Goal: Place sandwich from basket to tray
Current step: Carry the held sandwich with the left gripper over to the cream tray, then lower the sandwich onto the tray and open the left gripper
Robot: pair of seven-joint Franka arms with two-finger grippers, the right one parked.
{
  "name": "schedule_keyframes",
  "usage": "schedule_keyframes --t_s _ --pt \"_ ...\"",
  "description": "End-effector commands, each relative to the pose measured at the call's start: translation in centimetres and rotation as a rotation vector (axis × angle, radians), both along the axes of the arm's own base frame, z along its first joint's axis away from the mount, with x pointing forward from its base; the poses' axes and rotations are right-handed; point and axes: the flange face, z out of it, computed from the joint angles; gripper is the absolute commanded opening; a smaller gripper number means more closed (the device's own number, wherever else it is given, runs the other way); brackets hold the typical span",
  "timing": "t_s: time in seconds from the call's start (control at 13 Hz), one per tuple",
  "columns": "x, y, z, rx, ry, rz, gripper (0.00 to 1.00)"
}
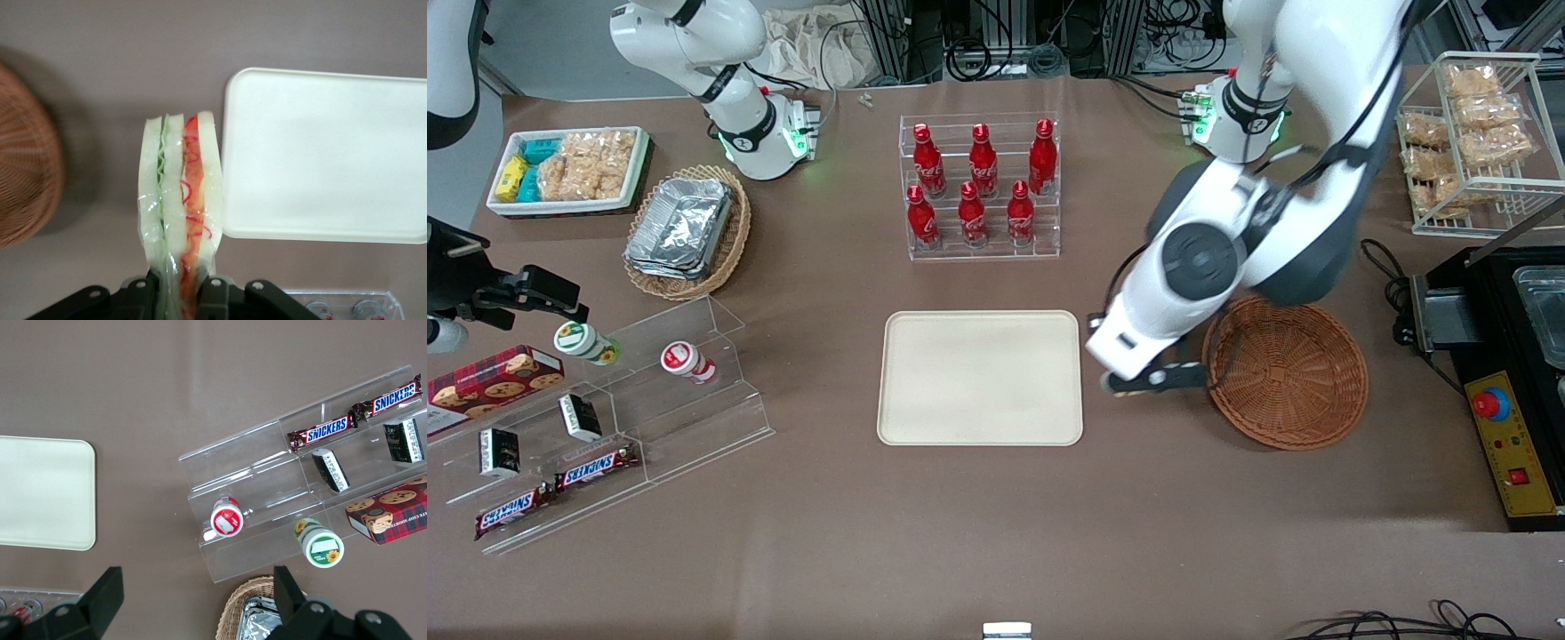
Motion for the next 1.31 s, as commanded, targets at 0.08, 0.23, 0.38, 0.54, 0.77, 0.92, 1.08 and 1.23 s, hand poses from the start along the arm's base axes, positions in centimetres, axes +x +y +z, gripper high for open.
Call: schedule_keyframes --t_s 0.08,0.23,0.38,0.54,0.77,0.92,1.08,1.23 --pt "-0.2 -5.1 -3.9 -0.025 -0.015 -0.053 0.19" --pt "-0.4 -6.9 -6.7 -0.054 -0.033 -0.072 0.19" --pt "-1.6 -8.8 -8.9 -0.057 -0.043 -0.104 0.21" --pt "-1.3 -8.7 -10.1 -0.047 -0.052 -0.117 0.21" --pt "-1.1 -8.7 -12.9 -0.012 -0.102 -0.156 0.21" --pt "-1.5 -8.8 -14.5 -0.028 -0.12 -0.164 0.21" --pt "-1.8 -8.9 -15.5 -0.034 -0.146 -0.181 0.27" --pt "-2.0 -8.5 -16.7 -0.018 -0.137 -0.188 0.51"
